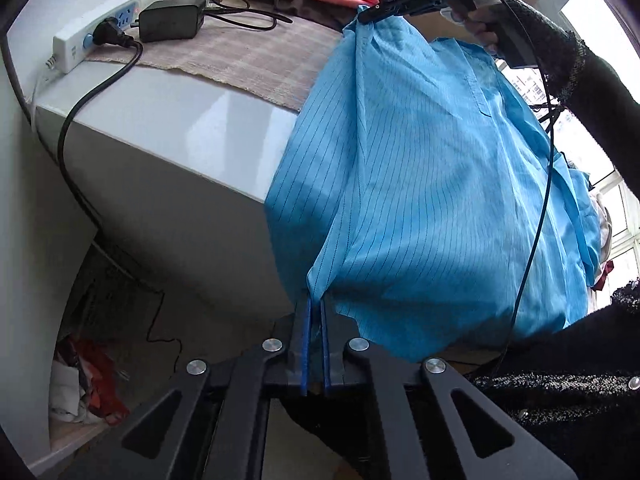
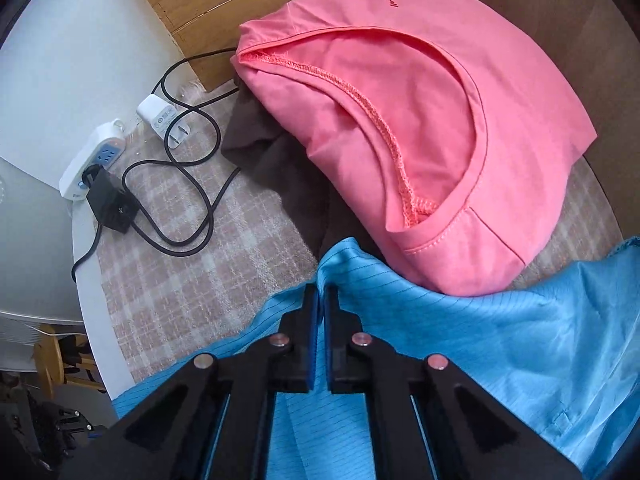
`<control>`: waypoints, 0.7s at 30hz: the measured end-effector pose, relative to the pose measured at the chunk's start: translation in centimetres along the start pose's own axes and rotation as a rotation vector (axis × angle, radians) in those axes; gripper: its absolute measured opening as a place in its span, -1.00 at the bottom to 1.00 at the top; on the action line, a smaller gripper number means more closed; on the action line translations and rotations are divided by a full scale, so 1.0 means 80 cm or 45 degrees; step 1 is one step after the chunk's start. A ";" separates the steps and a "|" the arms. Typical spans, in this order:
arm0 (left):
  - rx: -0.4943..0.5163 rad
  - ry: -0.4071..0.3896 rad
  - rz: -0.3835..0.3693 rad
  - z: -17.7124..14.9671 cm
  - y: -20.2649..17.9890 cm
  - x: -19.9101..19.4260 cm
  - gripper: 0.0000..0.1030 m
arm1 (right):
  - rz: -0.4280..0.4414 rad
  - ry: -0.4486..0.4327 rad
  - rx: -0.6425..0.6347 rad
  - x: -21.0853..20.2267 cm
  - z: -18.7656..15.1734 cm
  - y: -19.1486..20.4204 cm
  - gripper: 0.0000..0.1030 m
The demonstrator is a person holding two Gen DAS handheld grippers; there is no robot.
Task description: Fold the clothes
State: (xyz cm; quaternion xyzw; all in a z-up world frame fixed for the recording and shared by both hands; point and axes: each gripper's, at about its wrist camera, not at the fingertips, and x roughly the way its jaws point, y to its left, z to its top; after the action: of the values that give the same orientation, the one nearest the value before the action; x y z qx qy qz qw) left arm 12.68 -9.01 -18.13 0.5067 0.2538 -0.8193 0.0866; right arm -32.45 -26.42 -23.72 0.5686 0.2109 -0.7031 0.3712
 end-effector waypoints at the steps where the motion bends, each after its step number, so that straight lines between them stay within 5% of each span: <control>1: -0.010 0.026 -0.017 0.000 0.007 0.006 -0.88 | 0.000 0.019 -0.002 0.005 0.003 0.001 -0.95; 5: -0.120 0.136 0.003 -0.005 0.047 0.034 -0.81 | 0.041 0.074 0.055 0.026 0.016 -0.001 -0.91; 10: -0.294 0.111 0.071 -0.014 0.094 0.005 -0.80 | 0.325 -0.036 0.144 -0.025 0.015 -0.034 -0.90; 13: -0.168 0.067 0.085 0.005 0.060 -0.024 -0.76 | 0.375 -0.190 0.129 -0.091 -0.016 -0.066 -0.76; 16: 0.006 0.019 -0.016 0.039 0.008 -0.027 -0.49 | 0.225 -0.275 0.140 -0.129 -0.064 -0.107 -0.66; 21: 0.150 0.076 -0.085 0.081 -0.032 0.014 -0.50 | 0.190 -0.218 0.336 -0.093 -0.111 -0.189 -0.66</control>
State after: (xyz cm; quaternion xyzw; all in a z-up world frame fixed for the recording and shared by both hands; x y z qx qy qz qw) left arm 6.06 -9.92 -15.93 0.5263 0.2243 -0.8199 0.0216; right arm -37.67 -8.33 -20.88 0.5645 0.0415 -0.7412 0.3609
